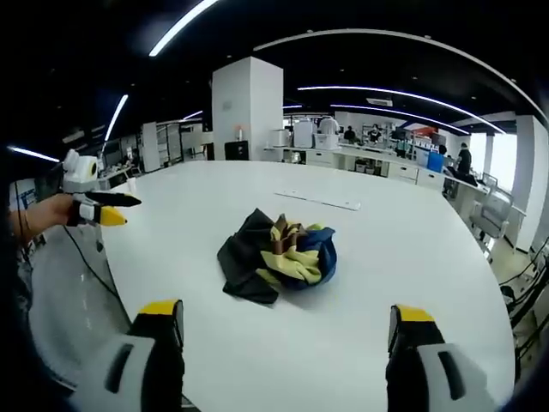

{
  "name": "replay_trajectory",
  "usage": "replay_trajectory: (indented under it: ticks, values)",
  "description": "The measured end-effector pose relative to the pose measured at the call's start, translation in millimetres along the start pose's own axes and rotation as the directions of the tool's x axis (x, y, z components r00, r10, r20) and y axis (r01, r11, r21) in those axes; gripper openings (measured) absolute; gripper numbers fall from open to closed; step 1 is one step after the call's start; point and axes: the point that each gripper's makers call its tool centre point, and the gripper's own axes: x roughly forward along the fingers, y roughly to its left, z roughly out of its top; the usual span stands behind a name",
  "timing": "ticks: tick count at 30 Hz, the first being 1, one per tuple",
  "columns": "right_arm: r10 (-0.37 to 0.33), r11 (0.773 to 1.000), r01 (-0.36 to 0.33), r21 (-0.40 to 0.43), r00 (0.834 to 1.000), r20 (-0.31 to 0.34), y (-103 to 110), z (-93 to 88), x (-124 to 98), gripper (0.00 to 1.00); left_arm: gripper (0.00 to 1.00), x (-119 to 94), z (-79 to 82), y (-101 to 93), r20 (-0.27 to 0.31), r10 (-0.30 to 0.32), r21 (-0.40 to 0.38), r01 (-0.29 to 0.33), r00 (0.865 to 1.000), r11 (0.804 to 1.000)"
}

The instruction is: Fold the garment on the visible template until the final outline fits inside the template.

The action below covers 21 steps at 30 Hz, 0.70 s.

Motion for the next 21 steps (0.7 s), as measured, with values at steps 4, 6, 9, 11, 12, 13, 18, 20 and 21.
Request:
replay_trajectory:
  ticks: [4, 6, 9, 11, 12, 13, 18, 20, 21]
  values:
    - [0.005, 1.000, -0.005, 0.014, 1.000, 0.015, 0.8, 2.9, 0.9, 1.00, 0.93, -2.5, -0.3, 0.5, 0.000, 0.000, 0.005, 0.000, 1.000, 1.000]
    - [0.009, 1.000, -0.010, 0.015, 1.000, 0.021, 1.6, 4.7, 1.1, 1.00, 0.93, -3.5, -1.1, 1.9, -0.001, 0.005, 0.006, -0.005, 1.000, 1.000]
    - [0.012, 1.000, -0.012, 0.011, 1.000, 0.018, 1.9, 5.5, 1.1, 1.00, 0.92, -4.6, -1.4, 2.8, 0.006, 0.010, -0.003, -0.010, 1.000, 1.000]
    - [0.011, 1.000, -0.011, 0.011, 1.000, 0.019, 2.1, 6.1, 0.7, 1.00, 0.92, -4.4, -1.9, 1.8, 0.008, 0.005, -0.010, -0.005, 1.000, 1.000]
    - [0.012, 1.000, -0.013, 0.013, 1.000, 0.018, 2.7, 6.2, 0.2, 1.00, 0.92, -4.2, -2.1, 1.6, 0.008, 0.004, -0.010, -0.004, 1.000, 1.000]
    - [0.012, 1.000, -0.012, 0.014, 1.000, 0.019, 2.9, 6.2, -0.1, 1.00, 0.92, -3.7, -2.5, 1.6, 0.008, 0.003, -0.011, -0.003, 1.000, 1.000]
    - [0.009, 0.999, -0.009, 0.033, 1.000, 0.016, 1.6, 3.1, -1.7, 1.00, 0.91, -0.2, -2.5, 2.4, 0.002, -0.002, -0.015, 0.003, 1.000, 1.000]
    - [0.007, 0.999, -0.009, 0.051, 1.000, 0.025, 0.8, 2.9, -2.7, 1.00, 0.91, 0.3, 0.2, 2.0, 0.009, -0.006, -0.011, 0.006, 1.000, 1.000]
    - [0.007, 0.999, -0.009, 0.054, 1.000, 0.025, 0.7, 2.5, -3.1, 1.00, 0.91, 0.5, 1.7, 1.7, 0.014, -0.008, -0.007, 0.008, 1.000, 1.000]
